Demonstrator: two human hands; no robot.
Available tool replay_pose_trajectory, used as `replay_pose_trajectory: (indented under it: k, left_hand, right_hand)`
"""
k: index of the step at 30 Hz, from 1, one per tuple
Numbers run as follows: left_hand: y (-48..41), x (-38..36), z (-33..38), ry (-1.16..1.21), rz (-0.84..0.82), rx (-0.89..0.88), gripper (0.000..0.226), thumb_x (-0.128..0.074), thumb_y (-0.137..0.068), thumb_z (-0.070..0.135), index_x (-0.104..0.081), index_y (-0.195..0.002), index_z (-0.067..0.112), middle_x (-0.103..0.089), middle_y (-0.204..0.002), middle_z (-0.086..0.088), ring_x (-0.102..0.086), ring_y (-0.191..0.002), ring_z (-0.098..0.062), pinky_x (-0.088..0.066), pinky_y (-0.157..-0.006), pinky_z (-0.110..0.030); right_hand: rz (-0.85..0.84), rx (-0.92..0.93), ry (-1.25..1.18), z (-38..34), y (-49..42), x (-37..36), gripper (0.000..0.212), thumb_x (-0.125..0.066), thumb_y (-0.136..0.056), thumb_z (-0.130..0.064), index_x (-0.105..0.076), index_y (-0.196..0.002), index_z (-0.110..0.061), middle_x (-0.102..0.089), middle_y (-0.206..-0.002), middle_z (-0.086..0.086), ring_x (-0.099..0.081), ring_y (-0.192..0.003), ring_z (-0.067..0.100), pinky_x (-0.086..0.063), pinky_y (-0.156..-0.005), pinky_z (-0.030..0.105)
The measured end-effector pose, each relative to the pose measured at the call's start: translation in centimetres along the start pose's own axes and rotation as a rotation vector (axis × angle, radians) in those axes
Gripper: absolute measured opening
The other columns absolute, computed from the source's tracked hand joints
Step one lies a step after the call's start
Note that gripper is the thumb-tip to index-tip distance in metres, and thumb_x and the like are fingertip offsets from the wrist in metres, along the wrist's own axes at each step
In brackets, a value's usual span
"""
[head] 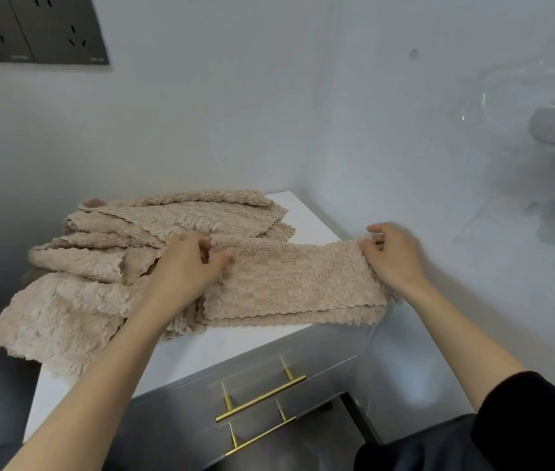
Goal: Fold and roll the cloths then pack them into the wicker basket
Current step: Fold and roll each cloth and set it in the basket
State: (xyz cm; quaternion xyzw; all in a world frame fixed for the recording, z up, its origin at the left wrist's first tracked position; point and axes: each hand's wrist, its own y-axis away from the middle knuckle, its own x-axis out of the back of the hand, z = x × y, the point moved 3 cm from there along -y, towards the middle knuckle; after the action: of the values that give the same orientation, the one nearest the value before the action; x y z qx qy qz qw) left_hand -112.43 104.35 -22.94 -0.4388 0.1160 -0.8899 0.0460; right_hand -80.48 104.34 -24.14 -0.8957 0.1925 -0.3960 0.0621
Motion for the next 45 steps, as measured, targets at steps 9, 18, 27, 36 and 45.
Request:
replay_pose_trajectory:
  k: [9,18,27,36,45]
  left_hand:
    - [0.8,-1.1,0.2,-0.147,-0.067,0.031,0.041,-0.049,-0.094,0.045,-0.057,-0.090,0.005,-0.059,-0.110,-0.022,-0.058,-0.091,-0.035,-0.042,-0.064,-0.036]
    - [0.7,-0.7,0.3,0.212,-0.025,0.101,0.039,-0.043,-0.100,0.034,-0.037,-0.068,0.012,-0.041,-0.062,-0.006,-0.038,-0.055,-0.019,-0.027,-0.054,-0.031]
    - [0.7,-1.3,0.0,0.229,0.019,0.076,0.031,-0.039,-0.101,0.034,-0.039,-0.076,0.016,-0.041,-0.062,-0.001,-0.038,-0.053,-0.016,-0.027,-0.050,-0.031]
    - [1.8,-1.4,-0.4,-0.146,0.032,-0.047,0.029,-0.046,-0.099,0.031,-0.046,-0.115,0.008,-0.055,-0.072,0.002,-0.052,-0.060,-0.017,-0.035,-0.050,-0.030]
    - [2.1,-0.8,1.5,-0.261,0.264,-0.241,0.041,-0.054,-0.094,0.030,-0.049,-0.125,0.003,-0.045,-0.119,-0.016,-0.047,-0.104,-0.031,-0.042,-0.071,-0.033]
  right_hand:
    - [-0.142,-0.040,0.436,0.2,1.6,0.8,0.044,-0.045,-0.097,-0.031,-0.033,-0.059,-0.014,-0.036,-0.058,0.004,-0.044,-0.070,0.025,-0.033,-0.062,0.031]
    - [-0.060,-0.035,0.212,-0.3,1.9,1.6,0.021,-0.043,-0.097,-0.023,-0.038,-0.079,-0.013,-0.042,-0.068,0.000,-0.043,-0.067,0.022,-0.028,-0.055,0.032]
    - [-0.126,-0.056,0.216,-0.5,3.7,2.3,0.020,-0.038,-0.101,-0.025,-0.037,-0.092,-0.007,-0.041,-0.067,0.000,-0.040,-0.058,0.016,-0.025,-0.050,0.032]
    - [-0.310,-0.127,0.288,0.8,4.6,1.6,0.019,-0.040,-0.101,-0.025,-0.035,-0.099,-0.006,-0.043,-0.069,-0.001,-0.048,-0.072,0.023,-0.031,-0.052,0.030]
    - [-0.393,-0.285,0.210,0.6,4.6,1.8,0.038,-0.045,-0.096,-0.042,-0.048,-0.078,-0.009,-0.061,-0.072,0.007,-0.065,-0.066,0.024,-0.054,-0.059,0.031]
